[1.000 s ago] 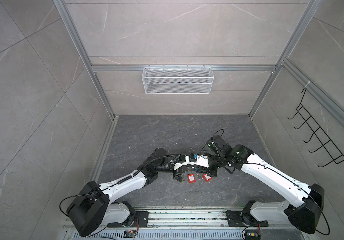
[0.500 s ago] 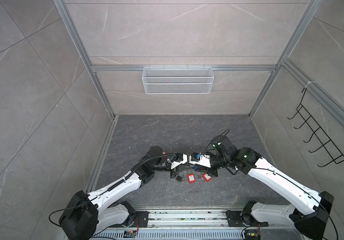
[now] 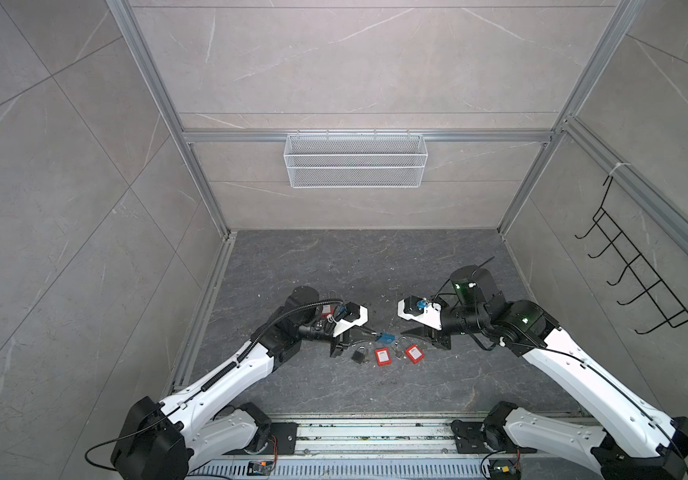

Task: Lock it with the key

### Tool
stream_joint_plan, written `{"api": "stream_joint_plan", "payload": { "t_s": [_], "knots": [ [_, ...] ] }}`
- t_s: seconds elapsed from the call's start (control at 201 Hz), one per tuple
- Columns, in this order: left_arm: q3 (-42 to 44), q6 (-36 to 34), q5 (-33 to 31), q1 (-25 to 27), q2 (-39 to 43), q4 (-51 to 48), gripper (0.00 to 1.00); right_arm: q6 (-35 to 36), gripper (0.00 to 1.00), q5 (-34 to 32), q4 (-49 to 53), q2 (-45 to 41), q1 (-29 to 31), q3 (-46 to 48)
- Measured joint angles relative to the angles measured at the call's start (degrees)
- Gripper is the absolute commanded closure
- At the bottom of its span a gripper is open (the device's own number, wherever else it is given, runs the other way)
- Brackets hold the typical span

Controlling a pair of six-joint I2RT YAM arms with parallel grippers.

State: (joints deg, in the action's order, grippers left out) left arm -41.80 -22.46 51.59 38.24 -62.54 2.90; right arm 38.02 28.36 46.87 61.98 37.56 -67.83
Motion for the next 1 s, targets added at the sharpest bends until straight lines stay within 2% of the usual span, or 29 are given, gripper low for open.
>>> {"api": "stream_joint_plan", "payload": {
  "t_s": [0.567,0.687,0.806,0.996],
  "knots": [
    [-2.16,-1.62,0.24,0.0,-0.17,-2.93,1.0,1.07,0.79,3.23,3.48,5.53,0.0,0.48],
    [-2.32,-1.62,0.87,0.0,-0.5,-2.93,1.0,1.18,0.84,3.98,3.48,6.16,0.0,0.5],
    [-2.32,-1.64,0.94,-0.04,-0.57,-2.99,1.0,1.66,0.94,4.57,3.5,6.69,0.02,0.5],
    [-2.82,-2.69,0.9,-0.04,-0.57,-4.66,1.0,2.56,1.0,5.14,4.17,6.84,0.02,0.5]
  ]
}}
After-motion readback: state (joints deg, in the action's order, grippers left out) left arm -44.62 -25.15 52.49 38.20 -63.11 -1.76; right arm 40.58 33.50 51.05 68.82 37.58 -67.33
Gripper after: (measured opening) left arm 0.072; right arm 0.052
